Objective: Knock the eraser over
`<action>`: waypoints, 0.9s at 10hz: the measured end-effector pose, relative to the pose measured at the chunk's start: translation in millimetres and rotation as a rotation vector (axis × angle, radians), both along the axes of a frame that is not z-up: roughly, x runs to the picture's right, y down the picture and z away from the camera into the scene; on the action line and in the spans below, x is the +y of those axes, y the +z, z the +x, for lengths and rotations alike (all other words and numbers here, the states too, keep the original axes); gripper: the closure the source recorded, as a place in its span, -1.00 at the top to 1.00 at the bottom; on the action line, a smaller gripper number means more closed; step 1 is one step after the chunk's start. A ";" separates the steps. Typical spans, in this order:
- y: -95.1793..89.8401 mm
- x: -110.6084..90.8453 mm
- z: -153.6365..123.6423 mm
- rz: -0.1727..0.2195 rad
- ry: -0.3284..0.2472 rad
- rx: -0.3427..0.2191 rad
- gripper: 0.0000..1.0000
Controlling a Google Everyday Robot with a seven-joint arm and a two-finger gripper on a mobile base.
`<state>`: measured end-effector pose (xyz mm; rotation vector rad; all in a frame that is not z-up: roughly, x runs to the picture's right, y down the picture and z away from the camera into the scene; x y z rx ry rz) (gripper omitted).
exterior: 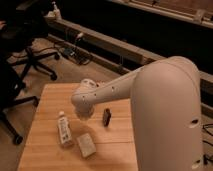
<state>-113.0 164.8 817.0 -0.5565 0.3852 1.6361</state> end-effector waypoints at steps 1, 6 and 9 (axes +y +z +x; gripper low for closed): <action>3.6 -0.6 13.2 -0.002 -0.006 0.024 -1.00; -26.8 26.1 129.8 -0.069 -0.009 0.231 -1.00; -51.4 43.3 185.2 -0.089 0.024 0.326 -1.00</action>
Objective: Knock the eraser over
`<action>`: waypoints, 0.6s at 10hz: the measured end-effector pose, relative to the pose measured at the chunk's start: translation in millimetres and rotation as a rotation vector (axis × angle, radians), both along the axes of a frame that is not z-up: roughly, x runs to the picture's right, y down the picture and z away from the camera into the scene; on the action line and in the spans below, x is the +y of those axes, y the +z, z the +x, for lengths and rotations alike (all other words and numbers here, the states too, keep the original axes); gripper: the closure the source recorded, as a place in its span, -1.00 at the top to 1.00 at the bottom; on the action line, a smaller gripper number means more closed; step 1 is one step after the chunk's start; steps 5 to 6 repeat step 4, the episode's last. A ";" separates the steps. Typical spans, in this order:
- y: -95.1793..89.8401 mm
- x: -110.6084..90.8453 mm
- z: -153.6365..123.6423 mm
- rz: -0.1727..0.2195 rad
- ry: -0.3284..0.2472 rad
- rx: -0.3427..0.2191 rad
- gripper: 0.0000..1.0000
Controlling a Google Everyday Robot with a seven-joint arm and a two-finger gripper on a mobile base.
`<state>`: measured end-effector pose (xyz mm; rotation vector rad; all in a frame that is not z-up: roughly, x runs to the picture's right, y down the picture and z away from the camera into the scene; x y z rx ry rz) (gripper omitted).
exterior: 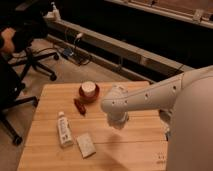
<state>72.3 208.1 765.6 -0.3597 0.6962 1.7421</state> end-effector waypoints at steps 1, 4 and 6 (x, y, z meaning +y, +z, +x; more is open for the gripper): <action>0.1 -0.8 -4.9 0.004 -0.005 -0.011 -1.00; 0.3 -0.8 -3.9 0.004 -0.005 -0.009 -0.71; 0.3 -0.8 -3.9 0.004 -0.005 -0.009 -0.71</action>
